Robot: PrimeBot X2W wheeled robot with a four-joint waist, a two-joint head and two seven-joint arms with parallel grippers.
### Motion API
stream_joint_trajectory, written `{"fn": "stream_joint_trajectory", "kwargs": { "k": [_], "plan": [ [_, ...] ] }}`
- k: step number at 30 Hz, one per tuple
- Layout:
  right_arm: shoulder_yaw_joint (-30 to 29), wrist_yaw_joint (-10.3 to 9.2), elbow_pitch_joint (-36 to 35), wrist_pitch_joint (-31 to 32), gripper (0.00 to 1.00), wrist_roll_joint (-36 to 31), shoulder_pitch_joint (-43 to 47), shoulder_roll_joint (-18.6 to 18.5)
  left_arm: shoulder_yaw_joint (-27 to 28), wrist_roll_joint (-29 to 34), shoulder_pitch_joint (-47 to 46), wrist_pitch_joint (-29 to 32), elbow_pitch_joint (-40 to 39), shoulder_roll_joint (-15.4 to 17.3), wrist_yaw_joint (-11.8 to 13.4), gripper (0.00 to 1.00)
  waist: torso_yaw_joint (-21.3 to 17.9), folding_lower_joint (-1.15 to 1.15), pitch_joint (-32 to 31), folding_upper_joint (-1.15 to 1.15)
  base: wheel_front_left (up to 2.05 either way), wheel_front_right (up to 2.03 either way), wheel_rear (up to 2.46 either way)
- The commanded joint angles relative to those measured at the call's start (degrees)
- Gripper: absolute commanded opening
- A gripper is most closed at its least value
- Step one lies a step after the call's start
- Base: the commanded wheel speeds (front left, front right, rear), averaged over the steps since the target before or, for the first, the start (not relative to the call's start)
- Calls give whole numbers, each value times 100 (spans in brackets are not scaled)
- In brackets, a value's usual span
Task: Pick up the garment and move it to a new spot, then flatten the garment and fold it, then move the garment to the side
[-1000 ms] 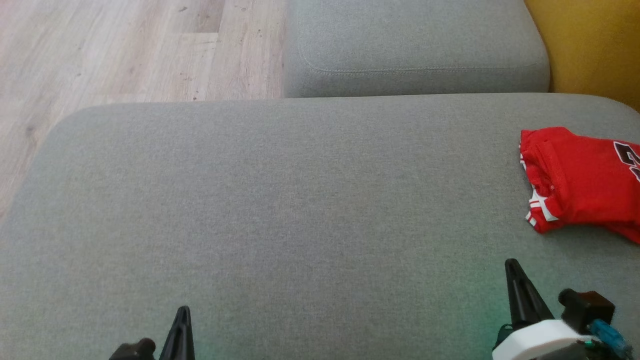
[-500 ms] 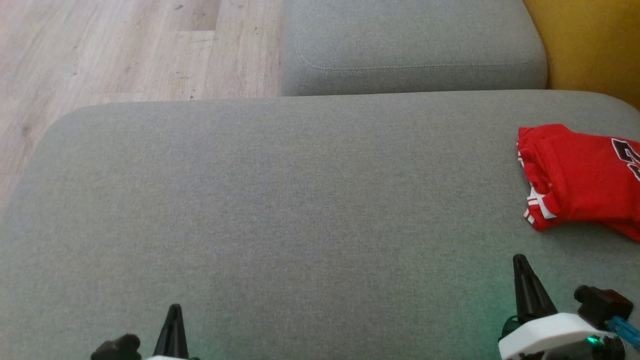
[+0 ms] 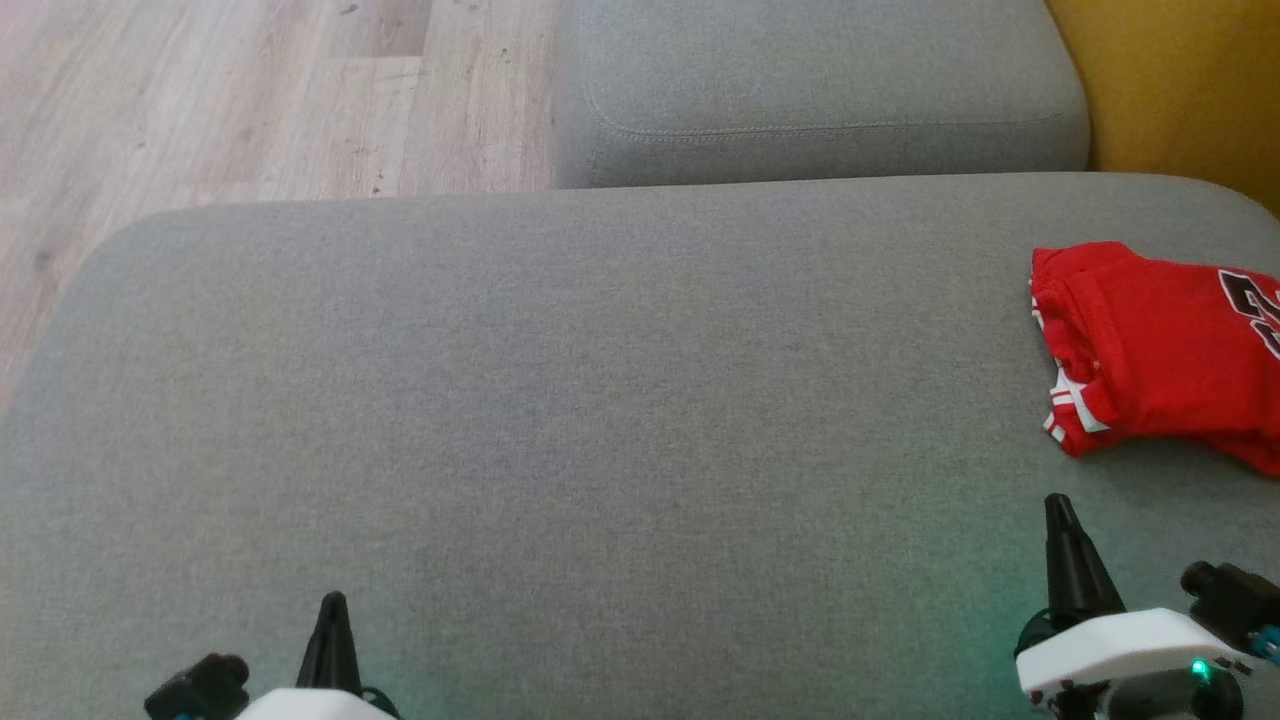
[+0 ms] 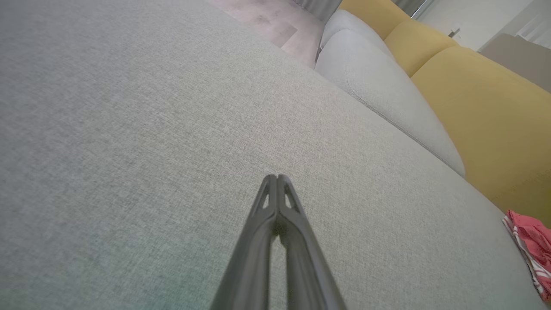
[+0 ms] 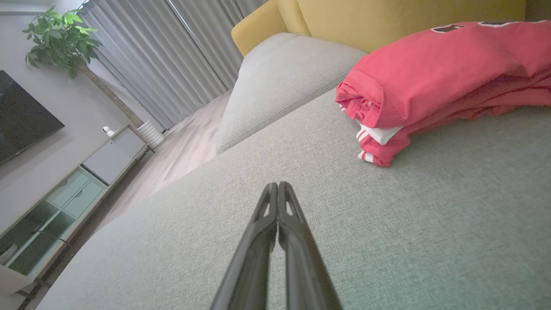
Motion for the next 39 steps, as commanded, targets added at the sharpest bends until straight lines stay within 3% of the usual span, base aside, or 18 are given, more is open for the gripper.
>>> {"fn": "stream_joint_trajectory", "kwargs": {
  "k": [1,39],
  "plan": [
    [-10,12,-164,22,0,155,-292,-36,189,-109,-315,25,-162,9,-50,0,-3,0,2,0,0,0,0],
    [-209,25,-97,440,0,2794,-652,-52,1146,-1973,-648,578,-201,-346,-645,0,-122,0,101,0,0,0,0]
  ]
}}
